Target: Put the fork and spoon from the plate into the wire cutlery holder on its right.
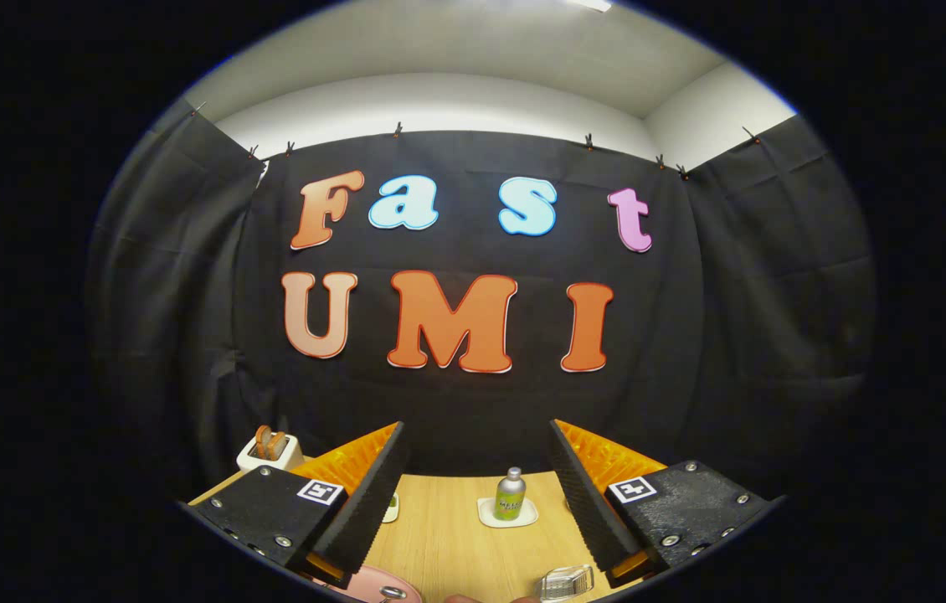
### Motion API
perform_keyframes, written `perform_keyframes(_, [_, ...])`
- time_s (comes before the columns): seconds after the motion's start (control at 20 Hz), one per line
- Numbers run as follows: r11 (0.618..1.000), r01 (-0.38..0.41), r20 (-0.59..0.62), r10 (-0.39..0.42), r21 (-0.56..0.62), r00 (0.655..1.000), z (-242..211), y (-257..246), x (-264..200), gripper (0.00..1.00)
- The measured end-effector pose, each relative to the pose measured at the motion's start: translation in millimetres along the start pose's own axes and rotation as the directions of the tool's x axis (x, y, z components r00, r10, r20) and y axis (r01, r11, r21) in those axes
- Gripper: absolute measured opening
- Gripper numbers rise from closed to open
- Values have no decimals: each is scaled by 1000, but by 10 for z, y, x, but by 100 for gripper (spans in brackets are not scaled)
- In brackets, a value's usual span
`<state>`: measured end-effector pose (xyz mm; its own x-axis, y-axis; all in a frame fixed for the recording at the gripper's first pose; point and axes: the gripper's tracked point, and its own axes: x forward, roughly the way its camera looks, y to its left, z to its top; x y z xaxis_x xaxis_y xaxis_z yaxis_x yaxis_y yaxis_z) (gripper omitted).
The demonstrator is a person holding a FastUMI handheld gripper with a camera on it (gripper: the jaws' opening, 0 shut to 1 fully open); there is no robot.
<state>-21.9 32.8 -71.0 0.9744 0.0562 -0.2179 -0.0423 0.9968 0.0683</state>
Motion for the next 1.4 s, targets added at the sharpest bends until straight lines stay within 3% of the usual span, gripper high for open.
perform_keyframes(0.2, [999, -52, -155, 50, -8, 987, -593, 283, -7, 99])
perform_keyframes(0.45, [995, -94, -378, 93, 15, 921, -1444, 619, -142, 99])
perform_keyframes(0.7, [992, -106, -591, 127, 71, 797, -2308, 958, -343, 99])
perform_keyframes(0.9, [991, -108, -735, 130, 78, 665, -3033, 1122, -601, 96])
perform_keyframes(1.05, [991, -90, -811, 131, 97, 570, -3468, 1250, -854, 89])
perform_keyframes(1.2, [992, -98, -853, 123, 85, 507, -3752, 1318, -1006, 79])
perform_keyframes(1.4, [992, -110, -884, 98, 53, 457, -3984, 1338, -1063, 68])
